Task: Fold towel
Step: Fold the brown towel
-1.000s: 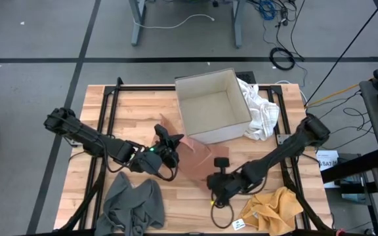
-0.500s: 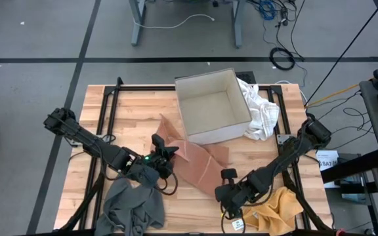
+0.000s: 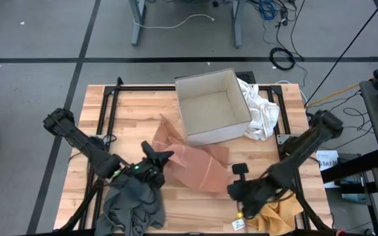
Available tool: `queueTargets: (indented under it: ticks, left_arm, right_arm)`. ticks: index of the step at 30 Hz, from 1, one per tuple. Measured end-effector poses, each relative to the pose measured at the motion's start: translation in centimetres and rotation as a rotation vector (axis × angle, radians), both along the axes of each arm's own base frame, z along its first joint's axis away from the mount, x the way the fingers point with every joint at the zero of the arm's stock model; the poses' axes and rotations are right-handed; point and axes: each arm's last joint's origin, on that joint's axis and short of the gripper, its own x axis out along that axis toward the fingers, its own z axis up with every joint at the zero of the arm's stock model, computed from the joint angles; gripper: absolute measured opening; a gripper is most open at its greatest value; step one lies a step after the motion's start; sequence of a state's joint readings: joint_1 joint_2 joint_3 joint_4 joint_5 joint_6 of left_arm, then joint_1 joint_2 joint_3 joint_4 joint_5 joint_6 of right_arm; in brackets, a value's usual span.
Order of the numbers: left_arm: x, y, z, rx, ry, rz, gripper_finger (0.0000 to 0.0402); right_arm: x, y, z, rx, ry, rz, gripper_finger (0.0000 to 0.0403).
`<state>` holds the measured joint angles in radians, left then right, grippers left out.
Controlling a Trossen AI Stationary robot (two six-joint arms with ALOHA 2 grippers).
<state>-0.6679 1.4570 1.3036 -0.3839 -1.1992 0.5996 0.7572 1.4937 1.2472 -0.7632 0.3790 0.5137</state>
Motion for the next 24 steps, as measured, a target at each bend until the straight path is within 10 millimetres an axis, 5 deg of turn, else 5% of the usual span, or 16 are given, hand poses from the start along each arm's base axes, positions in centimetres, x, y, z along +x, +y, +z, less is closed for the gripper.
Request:
queueTargets:
  ticks: [12, 19, 24]
  left_arm:
    - [-5.0, -3.1, 10.7, 0.006, -0.206, 0.068, 0.0000]
    - [-8.5, -5.0, 12.8, -0.113, -0.293, 0.007, 0.0000]
    - [-10.1, -6.3, 12.8, -0.194, -0.331, -0.054, 0.0000]
  right_arm:
    - [-8.6, -5.3, 12.0, 0.145, -0.547, 0.232, 0.0000]
    - [-11.8, -8.4, 14.4, 0.185, -0.679, 0.294, 0.0000]
    - [-12.4, -8.6, 14.5, 0.209, -0.669, 0.333, 0.0000]
